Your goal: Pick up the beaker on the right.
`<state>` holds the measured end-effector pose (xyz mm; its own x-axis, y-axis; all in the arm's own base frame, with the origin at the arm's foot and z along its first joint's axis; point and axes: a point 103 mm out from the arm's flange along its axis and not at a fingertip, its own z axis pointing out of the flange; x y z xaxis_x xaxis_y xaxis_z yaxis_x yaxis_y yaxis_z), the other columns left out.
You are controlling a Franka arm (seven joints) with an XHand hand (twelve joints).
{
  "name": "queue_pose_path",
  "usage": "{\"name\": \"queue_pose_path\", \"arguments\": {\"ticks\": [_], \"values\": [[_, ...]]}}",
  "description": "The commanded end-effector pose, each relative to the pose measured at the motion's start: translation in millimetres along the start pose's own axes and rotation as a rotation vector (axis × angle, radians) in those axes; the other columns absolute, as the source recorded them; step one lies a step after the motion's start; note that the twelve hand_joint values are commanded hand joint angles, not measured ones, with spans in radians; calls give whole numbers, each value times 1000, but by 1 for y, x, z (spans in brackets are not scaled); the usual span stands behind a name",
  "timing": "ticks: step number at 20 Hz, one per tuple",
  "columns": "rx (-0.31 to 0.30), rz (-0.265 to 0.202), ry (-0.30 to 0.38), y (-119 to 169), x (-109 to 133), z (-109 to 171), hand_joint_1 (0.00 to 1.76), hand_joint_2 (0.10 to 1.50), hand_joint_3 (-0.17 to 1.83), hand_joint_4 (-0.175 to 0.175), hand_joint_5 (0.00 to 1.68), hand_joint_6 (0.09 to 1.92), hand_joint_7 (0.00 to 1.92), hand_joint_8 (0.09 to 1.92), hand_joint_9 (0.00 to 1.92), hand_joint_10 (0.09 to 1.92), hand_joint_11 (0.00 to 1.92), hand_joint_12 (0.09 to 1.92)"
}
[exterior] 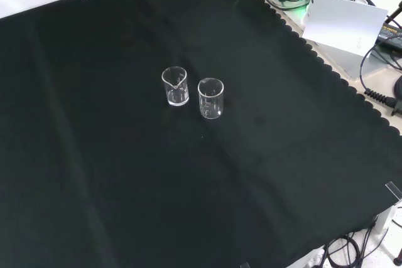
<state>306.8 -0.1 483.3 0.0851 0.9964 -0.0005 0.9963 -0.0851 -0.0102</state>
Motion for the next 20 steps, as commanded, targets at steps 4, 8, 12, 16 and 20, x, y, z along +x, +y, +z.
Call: {"name": "queue_pose_path", "arguments": {"ticks": [4,8,12,16,20], "values": [[-7,11,-9,0,1,1,85,1277,342,-33,315,261,70,561,142,653,0,1269],[-2,21,-9,1,0,4,80,1299,301,-33,329,228,71,557,142,653,0,1270],[12,47,-6,8,-3,14,81,1301,296,-33,331,224,72,557,143,653,0,1270],[29,78,9,20,-10,28,82,1302,293,-33,333,221,72,556,143,652,0,1271],[44,105,12,29,-20,40,96,1300,286,-32,336,217,73,556,143,652,0,1270]]}}
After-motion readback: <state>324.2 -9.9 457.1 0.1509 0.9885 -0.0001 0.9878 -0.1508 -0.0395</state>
